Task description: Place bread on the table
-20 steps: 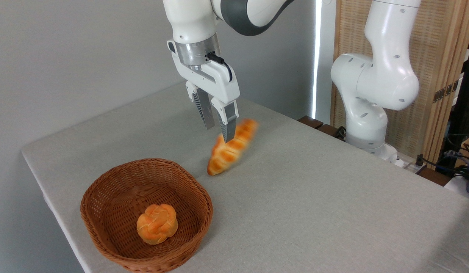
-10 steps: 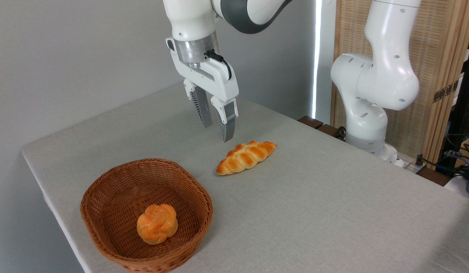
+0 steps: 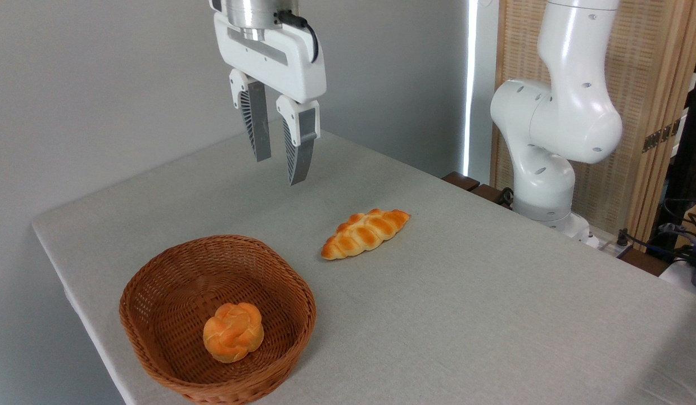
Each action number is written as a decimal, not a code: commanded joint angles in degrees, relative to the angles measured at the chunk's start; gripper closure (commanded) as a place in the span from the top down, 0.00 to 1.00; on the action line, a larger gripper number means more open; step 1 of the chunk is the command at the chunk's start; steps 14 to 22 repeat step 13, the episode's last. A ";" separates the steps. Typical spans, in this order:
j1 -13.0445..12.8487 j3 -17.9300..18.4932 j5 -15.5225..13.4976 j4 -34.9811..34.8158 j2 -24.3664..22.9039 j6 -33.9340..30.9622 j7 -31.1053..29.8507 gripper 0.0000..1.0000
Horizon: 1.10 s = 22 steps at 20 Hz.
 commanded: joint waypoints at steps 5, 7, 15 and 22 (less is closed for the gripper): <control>-0.24 2.47 2.20 11.09 9.32 -3.75 -0.09 1.00; -0.32 2.91 2.20 11.71 10.11 -3.75 -0.08 1.00; -0.32 3.00 2.11 11.98 10.55 -3.75 0.44 1.00; -0.32 3.00 2.11 11.98 10.55 -3.75 0.44 1.00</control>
